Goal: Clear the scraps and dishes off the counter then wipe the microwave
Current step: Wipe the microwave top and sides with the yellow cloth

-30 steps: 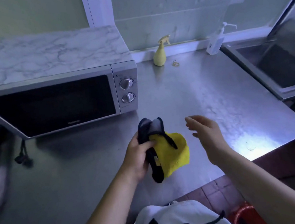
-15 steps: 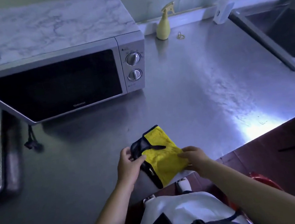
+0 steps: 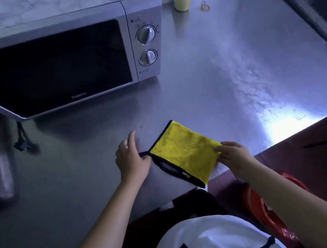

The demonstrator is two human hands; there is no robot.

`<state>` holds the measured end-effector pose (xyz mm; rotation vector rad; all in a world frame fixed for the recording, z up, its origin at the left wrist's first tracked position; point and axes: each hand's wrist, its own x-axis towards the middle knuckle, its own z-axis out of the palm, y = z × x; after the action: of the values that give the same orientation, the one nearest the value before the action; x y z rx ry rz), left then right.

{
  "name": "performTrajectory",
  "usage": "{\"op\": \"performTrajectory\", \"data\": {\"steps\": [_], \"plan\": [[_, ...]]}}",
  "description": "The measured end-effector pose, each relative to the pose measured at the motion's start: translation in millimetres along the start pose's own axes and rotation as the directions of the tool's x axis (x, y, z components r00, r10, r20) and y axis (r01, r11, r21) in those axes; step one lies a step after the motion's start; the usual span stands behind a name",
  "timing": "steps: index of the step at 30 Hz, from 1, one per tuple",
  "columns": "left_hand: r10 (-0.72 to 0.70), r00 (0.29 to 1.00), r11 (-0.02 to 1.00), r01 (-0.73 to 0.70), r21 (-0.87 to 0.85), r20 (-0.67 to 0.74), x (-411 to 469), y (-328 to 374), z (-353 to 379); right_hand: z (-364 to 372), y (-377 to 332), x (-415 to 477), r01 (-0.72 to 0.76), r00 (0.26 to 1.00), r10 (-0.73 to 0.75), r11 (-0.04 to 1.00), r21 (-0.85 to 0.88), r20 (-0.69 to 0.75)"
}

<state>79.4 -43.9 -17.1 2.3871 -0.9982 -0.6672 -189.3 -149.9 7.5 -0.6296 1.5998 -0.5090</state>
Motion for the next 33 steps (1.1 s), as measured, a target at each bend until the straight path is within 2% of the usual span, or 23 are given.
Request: {"op": "performTrajectory", "data": {"steps": [2,5,6,8,10,11,13,15,17,19,22,26,27,29,31,33], "plan": [[0.041,0.998,0.992,-0.036,-0.118,0.042,-0.3,5.1,0.1,0.4,-0.8,-3.6,-0.046,0.998,0.042,0.997,0.067,0.056],[0.267,0.949,0.947,-0.227,-0.226,0.166,16.3,38.3,0.6,3.7,-12.0,-12.5,0.156,0.984,-0.146,0.984,-0.091,0.105],[0.342,0.908,0.934,-0.3,-0.195,0.24,24.6,55.3,1.9,3.2,-18.8,-14.7,0.242,0.967,-0.224,0.958,-0.152,0.124],[0.432,0.784,0.879,-0.477,-0.013,0.445,44.3,96.6,7.9,-1.4,-39.3,-18.5,0.381,0.919,-0.338,0.894,-0.237,0.203],[0.407,0.642,0.76,-0.633,0.149,0.65,62.4,141.4,12.0,-10.2,-64.3,-20.0,0.504,0.855,-0.426,0.816,-0.284,0.296],[0.377,0.58,0.716,-0.677,0.169,0.723,70.5,162.5,11.3,-16.8,-78.5,-20.2,0.554,0.825,-0.462,0.774,-0.306,0.325],[0.309,0.493,0.74,-0.662,0.119,0.814,81.3,201.6,4.8,-35.3,-113.7,-21.0,0.62,0.781,-0.52,0.71,-0.332,0.346],[0.303,0.466,0.792,-0.609,0.053,0.831,82.3,231.2,-3.6,-63.6,-154.8,-20.6,0.678,0.733,-0.584,0.662,-0.318,0.348],[0.411,0.478,0.806,-0.588,-0.065,0.776,78.8,258.8,-12.2,-99.2,-195.9,-16.7,0.749,0.661,-0.671,0.616,-0.246,0.336],[0.564,0.498,0.789,-0.562,-0.25,0.659,75.2,289.0,-19.3,-133.5,-231.4,-4.9,0.782,0.62,-0.736,0.607,-0.142,0.271],[0.614,0.595,0.779,-0.349,-0.521,0.518,86.9,338.6,-21.4,-168.8,-276.2,28.6,0.79,0.608,-0.77,0.611,-0.053,0.191],[0.533,0.755,0.695,-0.133,-0.706,0.382,125.8,395.8,16.9,-190.8,-334.1,87.6,0.847,0.527,-0.829,0.53,-0.034,0.188],[0.475,0.796,0.702,-0.086,-0.707,0.374,137.6,408.1,32.2,-193.9,-348.2,108.5,0.843,0.533,-0.822,0.537,-0.041,0.197],[0.341,0.865,0.752,-0.015,-0.659,0.369,161.7,428.9,63.9,-195.4,-372.0,154.5,0.799,0.599,-0.762,0.586,-0.131,0.244],[0.265,0.89,0.776,0.032,-0.63,0.372,187.1,446.1,94.5,-195.7,-392.8,201.2,0.767,0.641,-0.716,0.604,-0.217,0.275],[0.226,0.903,0.748,0.08,-0.659,0.366,215.3,460.8,120.2,-196.6,-413.4,245.5,0.763,0.646,-0.716,0.607,-0.221,0.265]]}}
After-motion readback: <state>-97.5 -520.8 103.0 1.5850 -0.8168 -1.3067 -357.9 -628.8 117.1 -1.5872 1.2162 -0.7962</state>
